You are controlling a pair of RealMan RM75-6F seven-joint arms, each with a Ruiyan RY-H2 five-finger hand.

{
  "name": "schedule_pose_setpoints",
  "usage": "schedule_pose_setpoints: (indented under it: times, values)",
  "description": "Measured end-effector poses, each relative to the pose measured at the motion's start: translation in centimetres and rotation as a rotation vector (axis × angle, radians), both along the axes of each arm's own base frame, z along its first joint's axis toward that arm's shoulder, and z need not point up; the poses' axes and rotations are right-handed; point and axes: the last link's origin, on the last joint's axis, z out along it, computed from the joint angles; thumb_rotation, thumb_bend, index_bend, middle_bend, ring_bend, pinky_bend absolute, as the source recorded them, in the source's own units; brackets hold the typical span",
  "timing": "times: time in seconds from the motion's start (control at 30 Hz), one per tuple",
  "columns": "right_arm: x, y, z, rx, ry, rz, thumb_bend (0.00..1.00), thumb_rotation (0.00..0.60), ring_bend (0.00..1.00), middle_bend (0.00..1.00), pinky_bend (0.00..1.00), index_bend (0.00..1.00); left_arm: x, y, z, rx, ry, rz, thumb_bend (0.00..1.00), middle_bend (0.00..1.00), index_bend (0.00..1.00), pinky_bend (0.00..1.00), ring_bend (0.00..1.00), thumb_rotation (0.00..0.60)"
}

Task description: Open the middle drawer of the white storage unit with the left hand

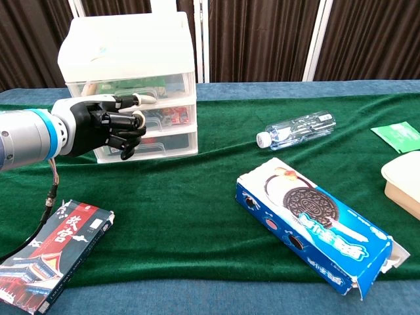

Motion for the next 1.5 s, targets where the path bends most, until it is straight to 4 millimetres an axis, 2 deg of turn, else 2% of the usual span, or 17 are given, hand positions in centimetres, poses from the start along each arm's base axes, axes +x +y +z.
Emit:
schedule_pose_setpoints:
  times: [0.7, 1.5]
  values:
    - [0.0, 0.0, 0.0, -0.001, 0.001, 0.000, 0.02, 0.600, 0.00, 0.00, 0.00, 0.04, 0.1, -0.7, 0.0, -0.014, 0.004, -0.028, 0.89, 0.90, 0.06, 0.72, 0.75, 0.600]
    - [0.0, 0.0, -0.1, -0.001, 0.005, -0.001, 0.02, 0.600, 0.00, 0.00, 0.00, 0.04, 0.0, -2.6, 0.0, -0.033, -0.005, -0.083, 0.88, 0.90, 0.07, 0.72, 0.75, 0.600]
